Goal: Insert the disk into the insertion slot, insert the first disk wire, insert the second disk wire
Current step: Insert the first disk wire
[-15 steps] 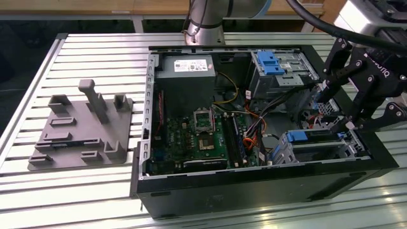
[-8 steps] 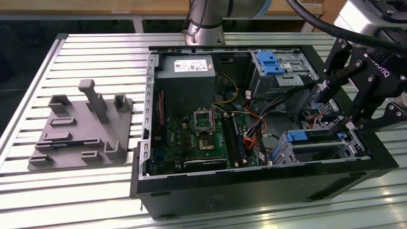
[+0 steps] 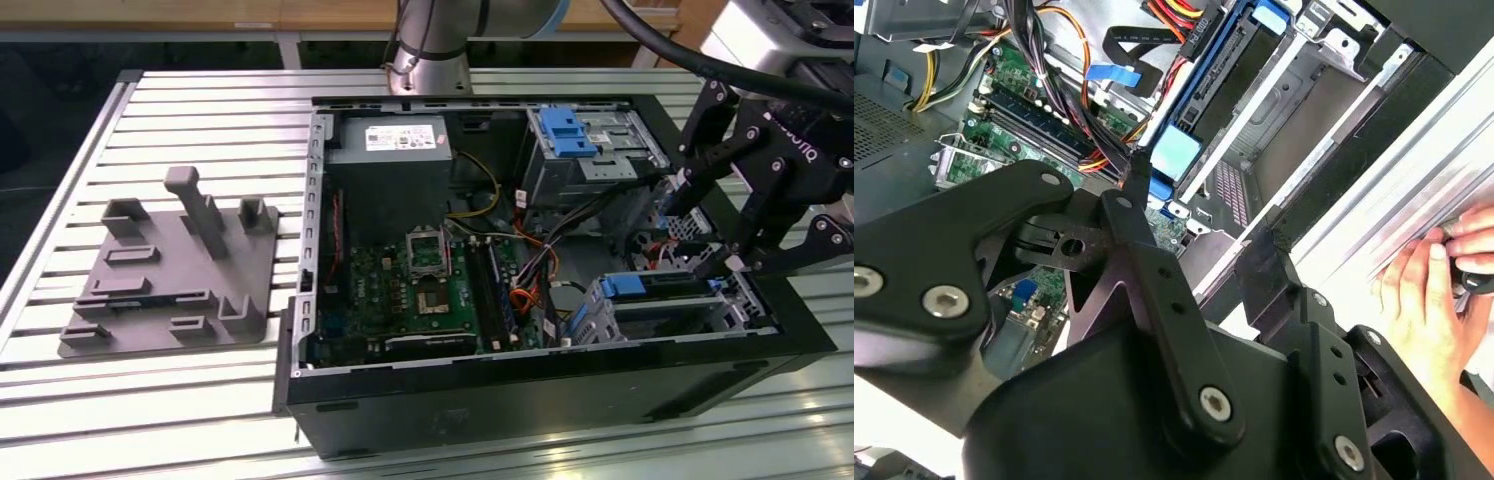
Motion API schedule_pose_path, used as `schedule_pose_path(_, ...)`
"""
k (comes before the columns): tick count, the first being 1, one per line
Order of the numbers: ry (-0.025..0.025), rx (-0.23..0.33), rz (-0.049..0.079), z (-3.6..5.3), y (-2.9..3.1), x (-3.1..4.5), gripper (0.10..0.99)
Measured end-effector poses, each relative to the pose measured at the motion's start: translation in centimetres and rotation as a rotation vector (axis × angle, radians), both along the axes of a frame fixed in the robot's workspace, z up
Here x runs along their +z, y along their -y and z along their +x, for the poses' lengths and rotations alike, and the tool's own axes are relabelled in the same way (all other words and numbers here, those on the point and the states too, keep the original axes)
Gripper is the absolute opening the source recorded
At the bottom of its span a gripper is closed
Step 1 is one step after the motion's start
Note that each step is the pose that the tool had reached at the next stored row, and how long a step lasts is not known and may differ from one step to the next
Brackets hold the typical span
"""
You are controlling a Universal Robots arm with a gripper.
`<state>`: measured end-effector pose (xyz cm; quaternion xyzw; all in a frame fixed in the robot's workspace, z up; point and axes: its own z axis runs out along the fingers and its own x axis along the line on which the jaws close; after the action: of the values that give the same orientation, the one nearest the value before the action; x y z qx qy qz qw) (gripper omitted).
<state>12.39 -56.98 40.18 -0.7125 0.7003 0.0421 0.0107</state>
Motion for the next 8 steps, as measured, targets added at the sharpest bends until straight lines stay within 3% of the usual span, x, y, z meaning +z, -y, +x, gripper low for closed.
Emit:
schedule_pose_path(6,0.0000,0.000,-0.001,0.25,-0.11,-0.07,0.616)
schedule_pose_path(7,0.0016,0.000,-0.002,0.26,-0.12,-0.12,0.616)
schedule_pose_path(8,0.0089,0.000,-0.004,0.26,-0.14,-0.14,0.616)
